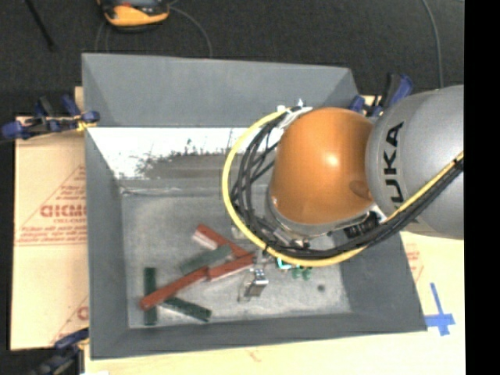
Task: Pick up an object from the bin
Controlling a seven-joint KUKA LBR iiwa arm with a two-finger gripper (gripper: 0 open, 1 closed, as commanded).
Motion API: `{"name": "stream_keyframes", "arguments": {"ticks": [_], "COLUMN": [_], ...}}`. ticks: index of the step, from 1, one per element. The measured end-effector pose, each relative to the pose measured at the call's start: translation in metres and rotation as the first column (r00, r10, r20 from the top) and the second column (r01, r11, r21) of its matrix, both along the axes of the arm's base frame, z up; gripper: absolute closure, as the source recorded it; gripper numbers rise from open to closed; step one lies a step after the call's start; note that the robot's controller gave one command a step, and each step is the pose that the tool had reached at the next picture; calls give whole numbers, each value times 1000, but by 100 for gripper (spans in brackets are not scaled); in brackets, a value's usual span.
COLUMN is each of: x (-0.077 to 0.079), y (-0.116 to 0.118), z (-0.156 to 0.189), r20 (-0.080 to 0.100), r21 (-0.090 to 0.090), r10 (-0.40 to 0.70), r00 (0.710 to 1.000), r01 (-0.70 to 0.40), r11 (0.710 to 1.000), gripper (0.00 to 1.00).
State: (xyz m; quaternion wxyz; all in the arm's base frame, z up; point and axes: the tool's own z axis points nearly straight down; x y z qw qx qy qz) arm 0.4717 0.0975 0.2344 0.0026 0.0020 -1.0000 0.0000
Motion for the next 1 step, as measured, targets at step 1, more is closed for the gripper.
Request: {"name": "stream_keyframes", "arguments": {"ticks": [1], "x": [2], "y": [0], "z": [3], "r20": [8], "r21": [1], "r10": [-4], "r00": [1000], "r01": [4], "r11": [1000], "gripper": [0]}}
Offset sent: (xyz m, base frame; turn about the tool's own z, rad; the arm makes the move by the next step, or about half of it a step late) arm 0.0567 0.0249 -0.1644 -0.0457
